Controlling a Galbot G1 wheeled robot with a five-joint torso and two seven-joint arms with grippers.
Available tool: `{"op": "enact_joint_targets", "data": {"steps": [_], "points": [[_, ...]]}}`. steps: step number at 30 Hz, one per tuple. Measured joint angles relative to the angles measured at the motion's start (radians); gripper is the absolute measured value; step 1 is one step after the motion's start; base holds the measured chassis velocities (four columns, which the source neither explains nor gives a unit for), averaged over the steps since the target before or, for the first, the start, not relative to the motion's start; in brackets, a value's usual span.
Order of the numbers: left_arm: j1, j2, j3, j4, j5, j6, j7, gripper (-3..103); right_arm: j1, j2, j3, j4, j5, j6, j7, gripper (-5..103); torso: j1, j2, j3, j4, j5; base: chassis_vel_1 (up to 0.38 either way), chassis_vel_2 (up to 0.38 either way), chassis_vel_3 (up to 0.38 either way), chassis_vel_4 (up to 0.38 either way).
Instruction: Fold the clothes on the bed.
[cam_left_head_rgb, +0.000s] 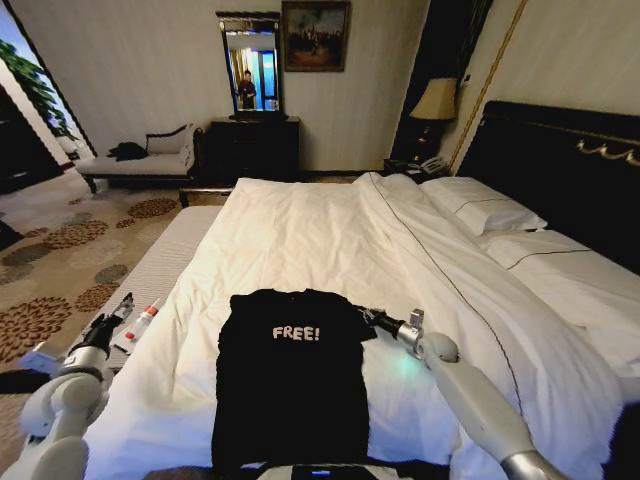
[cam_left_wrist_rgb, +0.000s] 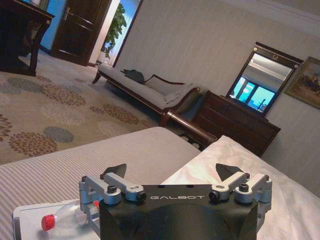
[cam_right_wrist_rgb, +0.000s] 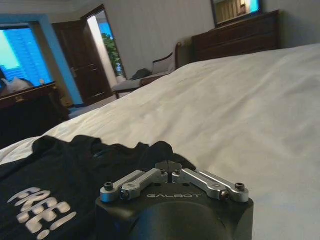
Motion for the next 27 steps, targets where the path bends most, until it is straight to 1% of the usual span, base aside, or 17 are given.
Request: {"op": "enact_joint_targets", "data": {"steps": [3,5,9,10,12,14,15,16,18,19,21,23,24,25,26,27], "points": [[0.000,0.000,0.000,0.000,-0.001,0.000,0.000,100,-0.024,0.006,0.040,0.032,-0.020,0.002,0.067,0,0.000,0.000,0.000,0.0000,-0.0001,0.000,0.000,0.000,0.000],[0.000,0.000,0.000,0.000,-0.001,-0.001,0.000,100,-0.028,0.008,0.047,0.036,-0.027,0.002,0.082,0,0.000,0.000,0.000,0.0000,0.0000,0.000,0.000,0.000,0.000],[0.000,-0.001,0.001,0.002,-0.001,-0.002,0.000,100,-0.063,0.020,0.079,0.062,-0.076,-0.007,0.193,0,0.000,0.000,0.000,0.0001,0.0001,0.000,0.000,0.000,0.000],[0.000,-0.001,0.001,0.002,-0.001,-0.002,0.000,100,-0.063,0.020,0.079,0.062,-0.076,-0.007,0.193,0,0.000,0.000,0.000,0.0001,0.0001,0.000,0.000,0.000,0.000],[-0.002,-0.002,0.004,0.003,-0.001,-0.002,0.000,100,-0.086,0.025,0.086,0.081,-0.089,-0.027,0.257,0,0.000,0.000,0.000,0.0000,0.0000,0.000,0.000,0.000,0.000],[-0.004,-0.005,0.008,0.005,0.000,-0.002,0.000,100,-0.111,0.032,0.089,0.104,-0.095,-0.061,0.338,0,0.000,0.000,0.000,0.0000,0.0002,0.000,0.000,0.000,0.000],[-0.004,-0.006,0.009,0.005,0.000,-0.002,0.001,100,-0.119,0.034,0.090,0.112,-0.095,-0.072,0.361,0,0.000,0.000,0.000,0.0000,0.0002,0.000,0.000,0.000,0.000],[-0.004,-0.006,0.009,0.005,0.000,-0.002,0.001,100,-0.119,0.034,0.090,0.112,-0.095,-0.072,0.361,0,0.000,0.000,0.000,0.0000,0.0002,0.000,0.000,0.000,0.000],[-0.004,-0.010,0.012,0.006,0.002,-0.003,0.001,100,-0.149,0.039,0.093,0.140,-0.087,-0.096,0.427,-2,0.000,0.000,0.000,0.0000,0.0000,0.000,0.000,0.000,0.000],[-0.004,-0.010,0.012,0.006,0.002,-0.003,0.001,100,-0.149,0.039,0.093,0.140,-0.087,-0.096,0.427,-2,0.000,0.000,0.000,0.0000,0.0000,0.000,0.000,0.000,0.000],[-0.003,-0.011,0.012,0.010,0.002,-0.004,0.003,100,-0.183,0.045,0.102,0.178,-0.068,-0.102,0.449,8,0.000,0.000,0.000,-0.0003,-0.0001,0.000,0.000,0.000,0.000],[-0.003,-0.011,0.011,0.011,0.002,-0.005,0.003,100,-0.208,0.054,0.109,0.210,-0.052,-0.101,0.465,19,0.000,0.000,0.000,-0.0001,-0.0001,0.000,0.000,0.000,0.000],[-0.002,-0.011,0.009,0.011,0.001,-0.006,0.003,100,-0.228,0.064,0.117,0.235,-0.039,-0.100,0.485,25,0.000,0.000,0.000,0.0001,-0.0001,0.000,0.000,0.000,0.000],[-0.002,-0.011,0.009,0.011,0.001,-0.006,0.003,100,-0.228,0.064,0.117,0.235,-0.039,-0.100,0.485,25,0.000,0.000,0.000,0.0001,-0.0001,0.000,0.000,0.000,0.000],[-0.002,-0.011,0.008,0.011,0.001,-0.006,0.003,100,-0.250,0.074,0.124,0.265,-0.021,-0.100,0.513,30,0.000,0.000,0.000,0.0000,-0.0001,0.000,0.000,0.000,0.000],[-0.002,-0.011,0.008,0.011,0.000,-0.006,0.004,100,-0.268,0.082,0.132,0.290,-0.004,-0.101,0.535,30,0.000,0.000,0.000,0.0000,-0.0001,0.000,0.000,0.000,0.000]]}}
